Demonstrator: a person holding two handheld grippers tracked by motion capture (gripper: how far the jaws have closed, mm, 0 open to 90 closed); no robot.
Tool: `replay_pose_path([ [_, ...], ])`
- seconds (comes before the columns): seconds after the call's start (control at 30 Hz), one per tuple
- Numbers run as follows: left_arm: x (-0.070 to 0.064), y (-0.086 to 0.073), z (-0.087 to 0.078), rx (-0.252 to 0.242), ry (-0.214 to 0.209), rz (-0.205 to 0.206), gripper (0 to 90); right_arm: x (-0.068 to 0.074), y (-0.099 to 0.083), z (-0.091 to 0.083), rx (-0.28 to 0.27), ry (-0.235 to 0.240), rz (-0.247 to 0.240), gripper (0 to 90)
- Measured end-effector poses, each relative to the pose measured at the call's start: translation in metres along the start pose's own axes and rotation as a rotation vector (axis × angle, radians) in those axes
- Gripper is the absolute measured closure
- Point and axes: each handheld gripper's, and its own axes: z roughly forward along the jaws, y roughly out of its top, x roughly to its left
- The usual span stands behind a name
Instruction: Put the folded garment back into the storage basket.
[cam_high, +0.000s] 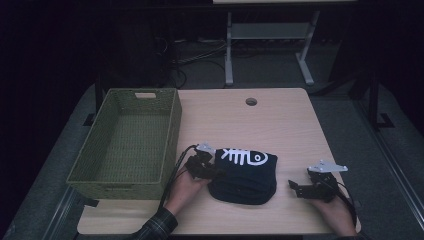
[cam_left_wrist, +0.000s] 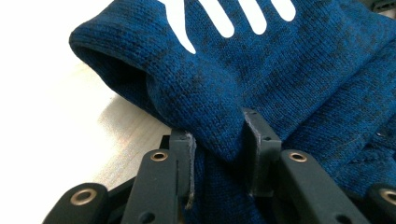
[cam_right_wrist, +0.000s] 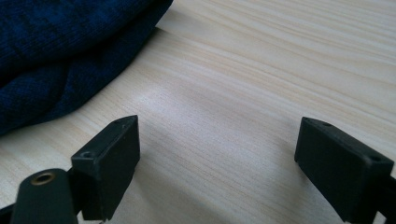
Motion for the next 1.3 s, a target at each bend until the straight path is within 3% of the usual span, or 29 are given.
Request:
replay_pose_path([
  [0.23, -0.007, 0.007, -0.005, 0.008, 0.032, 0.029, 71.6, 0.0, 0.0, 0.0, -0.001, 0.001, 0.0, 13.8],
  [0.4, -0.008, 0.011, -0.012, -0.011, 0.012, 0.01, 72.0, 0.0, 0.0, 0.0, -0.001, 0.001, 0.0, 13.8],
  [0.77, -0.014, 0.022, -0.031, -0.031, -0.03, 0.02, 72.1, 0.0, 0.0, 0.0, 0.0, 0.002, 0.0, 13.8],
  [1.17, -0.021, 0.041, -0.061, -0.018, -0.026, 0.041, 72.4, 0.0, 0.0, 0.0, -0.001, 0.002, -0.001, 13.8],
  [1.3, -0.024, 0.05, -0.073, -0.012, -0.005, 0.067, 72.4, 0.0, 0.0, 0.0, -0.001, 0.0, 0.001, 13.9],
])
